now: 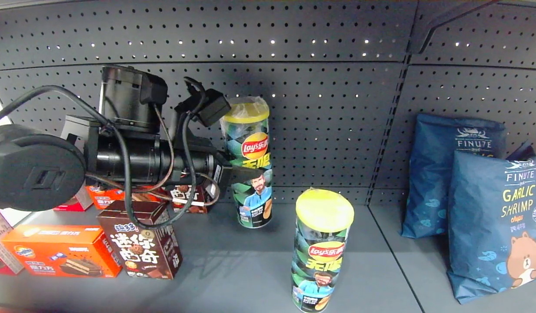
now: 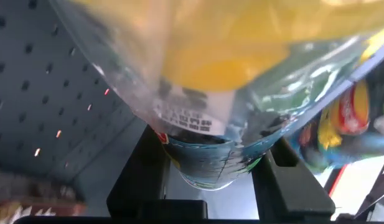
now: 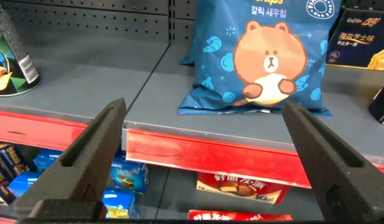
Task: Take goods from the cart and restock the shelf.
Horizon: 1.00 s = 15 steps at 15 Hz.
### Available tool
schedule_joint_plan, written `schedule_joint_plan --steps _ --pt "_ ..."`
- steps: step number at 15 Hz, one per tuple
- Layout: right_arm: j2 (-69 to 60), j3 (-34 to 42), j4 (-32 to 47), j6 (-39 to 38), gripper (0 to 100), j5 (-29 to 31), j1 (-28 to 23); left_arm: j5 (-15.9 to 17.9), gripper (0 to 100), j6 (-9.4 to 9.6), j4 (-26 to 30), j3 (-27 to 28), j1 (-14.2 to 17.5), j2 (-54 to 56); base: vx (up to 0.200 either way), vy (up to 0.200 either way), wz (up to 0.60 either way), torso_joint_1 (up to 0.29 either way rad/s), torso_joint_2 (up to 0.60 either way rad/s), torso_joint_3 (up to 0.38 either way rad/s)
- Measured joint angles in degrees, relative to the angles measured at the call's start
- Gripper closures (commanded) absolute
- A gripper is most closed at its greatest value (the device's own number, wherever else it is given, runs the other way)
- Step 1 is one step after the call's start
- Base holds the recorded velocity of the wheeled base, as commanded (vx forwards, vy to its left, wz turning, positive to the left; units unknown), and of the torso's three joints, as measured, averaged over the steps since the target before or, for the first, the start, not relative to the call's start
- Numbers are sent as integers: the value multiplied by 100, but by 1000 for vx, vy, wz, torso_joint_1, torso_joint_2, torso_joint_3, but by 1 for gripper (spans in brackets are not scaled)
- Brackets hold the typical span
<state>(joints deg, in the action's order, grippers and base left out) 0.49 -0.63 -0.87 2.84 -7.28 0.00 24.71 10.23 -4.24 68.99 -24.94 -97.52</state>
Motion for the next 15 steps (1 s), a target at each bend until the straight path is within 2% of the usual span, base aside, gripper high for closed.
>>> schedule_joint_plan --steps 4,7,12,15 --pt "2 0 0 2 0 0 0 55 100 -57 15 130 -33 -285 0 0 0 0 0 0" --pt "2 0 0 0 0 0 0 63 100 -358 26 372 -151 -595 0 0 0 0 0 0" --pt "2 0 0 2 0 2 0 71 100 -347 -60 973 -168 -1170 0 0 0 0 0 0" --pt "2 0 0 0 0 2 0 118 100 -262 -429 1133 -68 -1488 0 0 0 0 0 0"
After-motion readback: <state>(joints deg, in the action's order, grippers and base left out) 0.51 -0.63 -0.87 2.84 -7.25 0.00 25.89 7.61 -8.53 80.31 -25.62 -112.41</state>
